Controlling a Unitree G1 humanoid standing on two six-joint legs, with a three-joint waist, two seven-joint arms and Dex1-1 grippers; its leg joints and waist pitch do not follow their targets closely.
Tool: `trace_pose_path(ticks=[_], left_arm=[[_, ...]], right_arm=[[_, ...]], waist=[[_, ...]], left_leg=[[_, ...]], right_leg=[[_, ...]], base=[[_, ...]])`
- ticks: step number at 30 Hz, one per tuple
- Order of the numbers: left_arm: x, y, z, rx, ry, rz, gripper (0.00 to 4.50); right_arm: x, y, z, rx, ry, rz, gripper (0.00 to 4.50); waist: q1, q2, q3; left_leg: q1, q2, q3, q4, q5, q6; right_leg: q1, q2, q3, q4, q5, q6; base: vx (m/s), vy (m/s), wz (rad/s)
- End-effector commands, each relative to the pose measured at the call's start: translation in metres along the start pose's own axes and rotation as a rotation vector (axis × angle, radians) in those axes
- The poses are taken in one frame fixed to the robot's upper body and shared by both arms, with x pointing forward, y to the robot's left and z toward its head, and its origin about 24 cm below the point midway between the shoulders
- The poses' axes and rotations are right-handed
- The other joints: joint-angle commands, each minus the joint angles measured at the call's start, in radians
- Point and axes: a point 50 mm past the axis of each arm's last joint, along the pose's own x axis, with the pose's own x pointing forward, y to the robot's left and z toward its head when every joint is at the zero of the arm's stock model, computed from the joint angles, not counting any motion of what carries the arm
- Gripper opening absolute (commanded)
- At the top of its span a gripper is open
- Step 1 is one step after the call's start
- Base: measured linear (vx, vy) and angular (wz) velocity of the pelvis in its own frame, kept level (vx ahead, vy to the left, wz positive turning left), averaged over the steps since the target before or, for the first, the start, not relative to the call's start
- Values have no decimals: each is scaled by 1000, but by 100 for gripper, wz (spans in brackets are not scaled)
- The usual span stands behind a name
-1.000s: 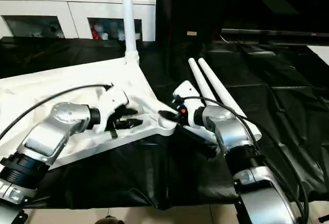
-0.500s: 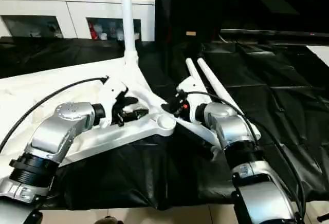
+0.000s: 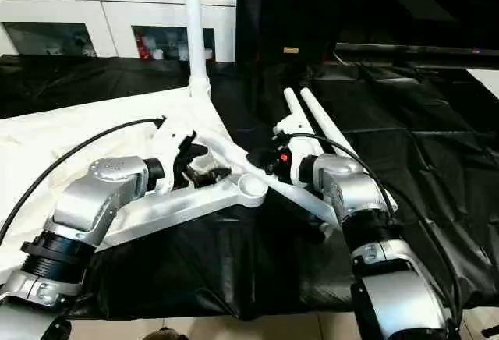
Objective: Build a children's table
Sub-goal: Insert table leg to table base
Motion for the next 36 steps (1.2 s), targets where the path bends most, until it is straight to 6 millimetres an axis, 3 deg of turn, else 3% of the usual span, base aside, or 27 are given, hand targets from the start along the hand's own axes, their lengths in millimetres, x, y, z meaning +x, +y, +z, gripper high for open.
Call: trace_pose_path(ticks=[1, 7, 19, 25, 31, 36], left_arm=[[-1, -5, 2, 20, 6, -28, 450], [-1, -5, 1, 24, 14, -31, 450], [-3, -5, 0, 37, 23, -33, 450], [-2, -4, 0, 42, 25, -31, 450], [-2, -5, -1, 46, 29, -31, 450], [-3, -4, 0, 47, 27, -27, 450]], right_arm=[[-1, -1, 3, -9, 34, 21, 121], [0, -2, 1, -75, 107, 32, 182], [3, -3, -4, -141, 232, 48, 182], [3, -4, -9, -145, 292, 71, 182], [5, -6, -9, -147, 299, 37, 244], [6, -7, -7, -148, 294, 37, 244]], waist=[[-5, -4, -72], [-5, -6, -71], [-7, -13, -69], [-8, -11, -69], [-7, -11, -70], [-8, -11, -70]], left_leg=[[22, 54, -19, -66, -238, 16], [23, 54, -19, -66, -241, 13], [23, 54, -19, -67, -247, 13], [24, 54, -19, -67, -259, 11], [24, 55, -19, -67, -258, 8], [22, 55, -19, -67, -247, 9]], right_leg=[[49, -82, 54, -79, -285, -181], [46, -82, 54, -82, -309, -172], [45, -82, 55, -80, -322, -169], [44, -82, 55, -82, -332, -170], [45, -83, 56, -80, -320, -176], [47, -82, 56, -78, -301, -181]], base=[[0, 0, 0], [0, 0, 0], [0, 0, 0], [0, 0, 0], [0, 0, 0], [0, 0, 0]])
